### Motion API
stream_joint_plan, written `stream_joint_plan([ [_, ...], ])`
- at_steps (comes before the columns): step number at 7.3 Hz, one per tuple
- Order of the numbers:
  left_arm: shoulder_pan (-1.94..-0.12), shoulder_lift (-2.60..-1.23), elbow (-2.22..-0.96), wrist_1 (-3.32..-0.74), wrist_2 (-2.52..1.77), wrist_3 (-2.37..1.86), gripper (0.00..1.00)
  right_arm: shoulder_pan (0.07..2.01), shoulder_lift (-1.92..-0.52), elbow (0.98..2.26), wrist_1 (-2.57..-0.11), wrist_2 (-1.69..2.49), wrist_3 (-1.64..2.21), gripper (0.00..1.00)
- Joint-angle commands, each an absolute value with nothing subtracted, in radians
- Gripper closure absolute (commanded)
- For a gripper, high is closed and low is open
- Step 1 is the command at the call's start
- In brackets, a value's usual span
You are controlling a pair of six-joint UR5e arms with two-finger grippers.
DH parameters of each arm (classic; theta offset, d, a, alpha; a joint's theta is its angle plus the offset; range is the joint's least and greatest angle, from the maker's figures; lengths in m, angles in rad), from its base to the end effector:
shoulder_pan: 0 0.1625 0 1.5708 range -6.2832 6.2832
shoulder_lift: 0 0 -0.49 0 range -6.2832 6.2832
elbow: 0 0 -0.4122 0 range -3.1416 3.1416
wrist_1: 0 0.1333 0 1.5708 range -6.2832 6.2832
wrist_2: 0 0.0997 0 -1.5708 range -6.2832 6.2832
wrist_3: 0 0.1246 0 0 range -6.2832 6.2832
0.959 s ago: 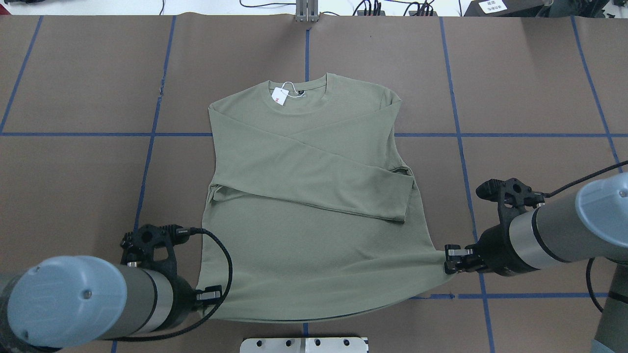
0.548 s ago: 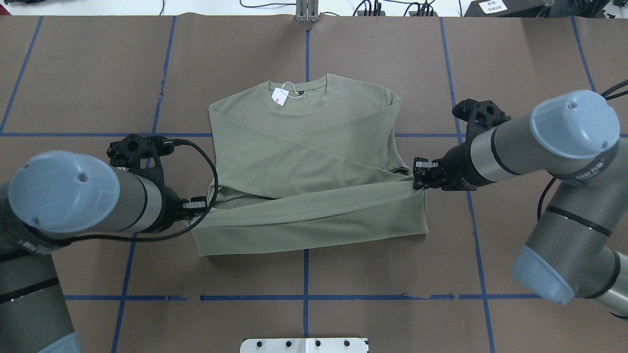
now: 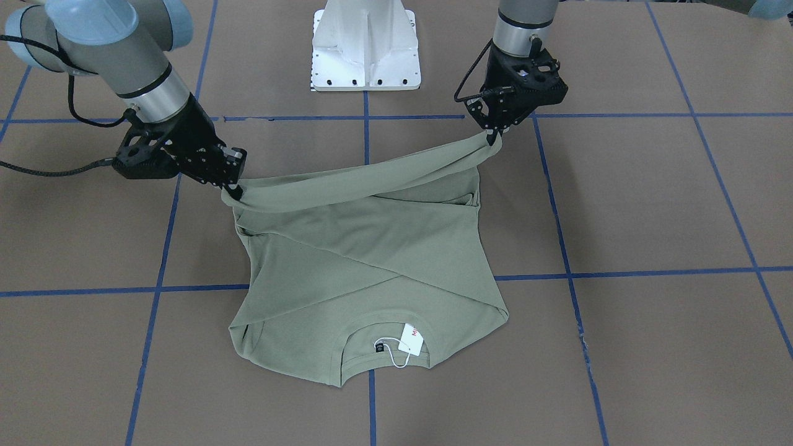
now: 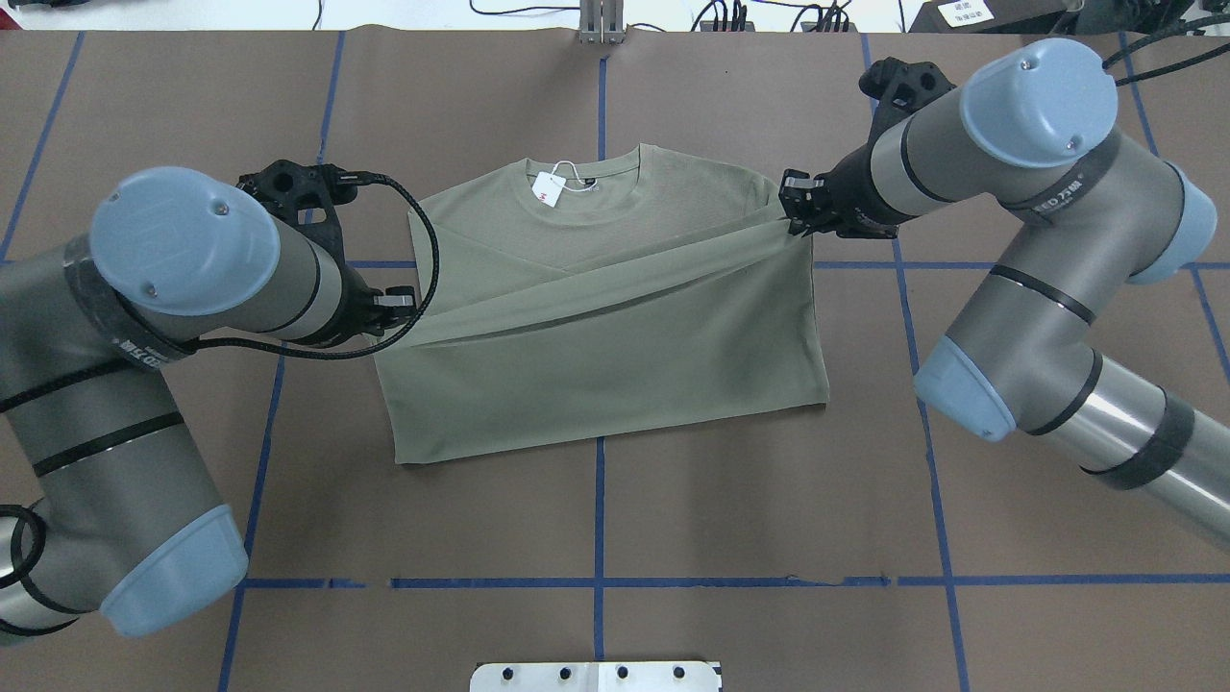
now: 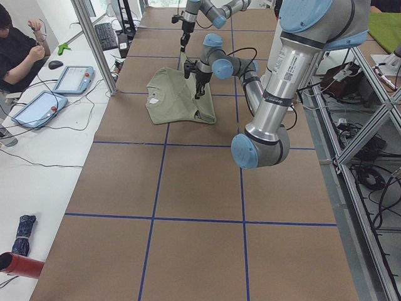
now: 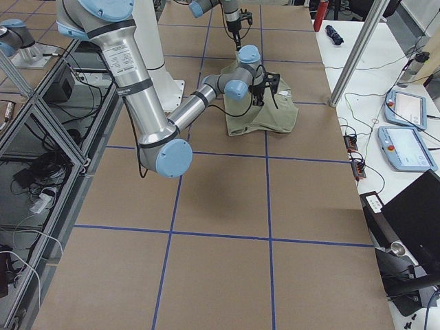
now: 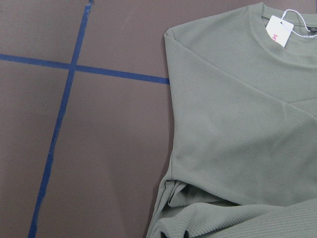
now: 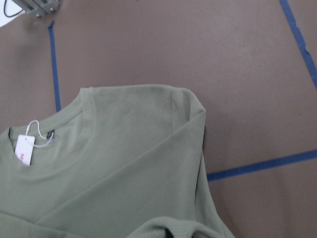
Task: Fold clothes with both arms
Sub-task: 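Lay the hem near the collar with both grippers and hold it there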
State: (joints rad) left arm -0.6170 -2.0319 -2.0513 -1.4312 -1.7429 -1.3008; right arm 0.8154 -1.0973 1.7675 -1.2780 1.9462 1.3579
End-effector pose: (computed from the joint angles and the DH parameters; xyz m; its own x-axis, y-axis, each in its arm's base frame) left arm 0.4394 -0.4490 0.2817 0.6718 -0.1544 -0.7245 0.3014 0.9504 0.0770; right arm -0.4151 -0.5686 0.3269 0.4822 0.2253 0.8466 -0.3776 0.9254 -0.0312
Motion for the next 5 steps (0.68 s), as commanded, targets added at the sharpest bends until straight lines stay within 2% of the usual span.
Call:
stream_joint_plan([
  [1,-0.666,-2.052,-1.943,-1.538,-1.743,-1.296,1.0,0.841,-0.991,1.622,-1.278,1.907,1.355,1.0],
  [5,-0.75,-2.144,-1.549,-1.889,-1.741,-1.262,1.0,0.842,-0.879,1.389,-1.276,1.896,1.353,1.0],
])
